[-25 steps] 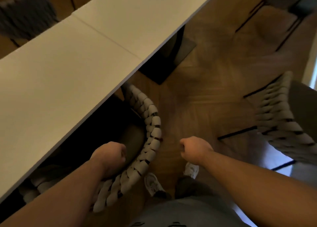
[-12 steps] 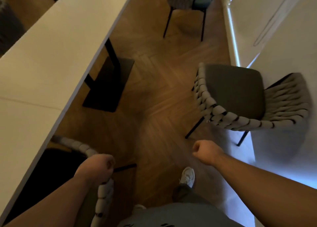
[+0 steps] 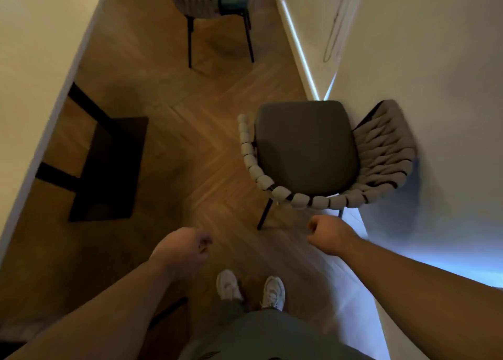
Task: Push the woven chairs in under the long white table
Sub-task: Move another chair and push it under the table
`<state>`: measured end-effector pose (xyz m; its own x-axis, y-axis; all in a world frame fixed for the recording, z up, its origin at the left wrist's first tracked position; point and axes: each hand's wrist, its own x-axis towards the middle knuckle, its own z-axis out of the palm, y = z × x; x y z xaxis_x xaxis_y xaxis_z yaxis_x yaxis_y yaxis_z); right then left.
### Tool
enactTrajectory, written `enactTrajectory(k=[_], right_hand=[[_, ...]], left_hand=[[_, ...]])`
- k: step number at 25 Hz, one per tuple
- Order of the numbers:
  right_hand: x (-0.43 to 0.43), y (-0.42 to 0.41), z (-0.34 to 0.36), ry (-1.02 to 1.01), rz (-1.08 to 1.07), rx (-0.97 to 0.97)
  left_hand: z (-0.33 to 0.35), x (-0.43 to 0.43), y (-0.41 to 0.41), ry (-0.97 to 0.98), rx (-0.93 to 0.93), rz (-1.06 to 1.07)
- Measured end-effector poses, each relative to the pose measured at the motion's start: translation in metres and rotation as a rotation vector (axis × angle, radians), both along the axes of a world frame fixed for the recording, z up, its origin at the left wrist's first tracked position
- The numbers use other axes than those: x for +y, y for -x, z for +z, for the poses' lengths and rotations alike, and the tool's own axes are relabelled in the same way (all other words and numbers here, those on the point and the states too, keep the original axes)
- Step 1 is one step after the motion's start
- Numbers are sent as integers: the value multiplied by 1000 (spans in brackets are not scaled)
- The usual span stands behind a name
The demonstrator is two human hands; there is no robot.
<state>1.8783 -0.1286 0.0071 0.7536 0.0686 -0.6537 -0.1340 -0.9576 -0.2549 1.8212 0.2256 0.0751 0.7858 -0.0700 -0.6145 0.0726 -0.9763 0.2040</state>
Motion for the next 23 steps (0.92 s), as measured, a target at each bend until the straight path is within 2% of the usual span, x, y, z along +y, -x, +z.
enactTrajectory(k=[6, 13, 15, 18, 23], right_hand=[[-56, -20, 0, 41, -160, -63], [-117, -53, 3, 43, -225, -120], [-136, -62, -3, 12, -175, -106], [-169, -89, -16, -68, -29, -140], [-216, -134, -29, 33, 349, -92]], left_hand=[[-15, -52, -92, 53, 4, -184], [-30, -135, -169, 34, -1, -378], [-37, -166, -183, 21, 42, -399], [-58, -211, -200, 6, 108, -321], [-92, -279, -205, -26, 295, -259]])
